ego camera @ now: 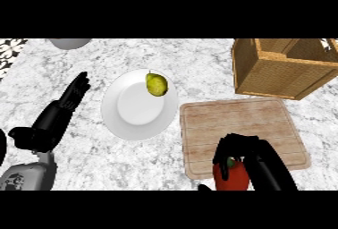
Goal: Pick the bell pepper from the cutting board and place it in the basket
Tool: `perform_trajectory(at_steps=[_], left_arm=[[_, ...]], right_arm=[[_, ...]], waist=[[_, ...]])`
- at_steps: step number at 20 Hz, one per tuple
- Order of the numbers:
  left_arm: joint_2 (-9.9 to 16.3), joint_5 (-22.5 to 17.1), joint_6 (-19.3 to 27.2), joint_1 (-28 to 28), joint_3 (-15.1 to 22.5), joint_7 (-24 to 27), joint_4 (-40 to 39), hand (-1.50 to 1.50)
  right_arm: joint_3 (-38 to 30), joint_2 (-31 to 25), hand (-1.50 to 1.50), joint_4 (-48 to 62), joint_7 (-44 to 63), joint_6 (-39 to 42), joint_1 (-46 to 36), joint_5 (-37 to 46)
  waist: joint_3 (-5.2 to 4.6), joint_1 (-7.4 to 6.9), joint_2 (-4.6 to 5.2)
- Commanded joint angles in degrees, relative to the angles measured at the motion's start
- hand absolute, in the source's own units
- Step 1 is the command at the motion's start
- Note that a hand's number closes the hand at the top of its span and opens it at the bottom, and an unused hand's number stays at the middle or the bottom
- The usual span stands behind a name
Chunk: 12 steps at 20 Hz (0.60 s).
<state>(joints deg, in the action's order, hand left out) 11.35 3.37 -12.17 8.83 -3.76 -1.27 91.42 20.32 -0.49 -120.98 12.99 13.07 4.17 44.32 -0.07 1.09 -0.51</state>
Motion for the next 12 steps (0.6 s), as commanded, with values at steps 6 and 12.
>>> perform_trajectory(at_steps=[6, 12], left_arm=[[-0.4, 0.0, -0.6, 1.1, 0.7, -1.6, 1.0, 0.0], [-1.8, 0.2, -0.2, -1.0, 1.4, -0.6, 2.1, 0.0]], right_arm=[[-3.3, 0.5, 1.5, -21.8, 27.8, 4.8, -10.0, -7.3], [-8.4, 0.5, 1.5, -15.5, 39.3, 8.8, -28.0, -2.5]], waist=[[0.02, -1.02, 0.42], [-0.01, -1.43, 0.35]])
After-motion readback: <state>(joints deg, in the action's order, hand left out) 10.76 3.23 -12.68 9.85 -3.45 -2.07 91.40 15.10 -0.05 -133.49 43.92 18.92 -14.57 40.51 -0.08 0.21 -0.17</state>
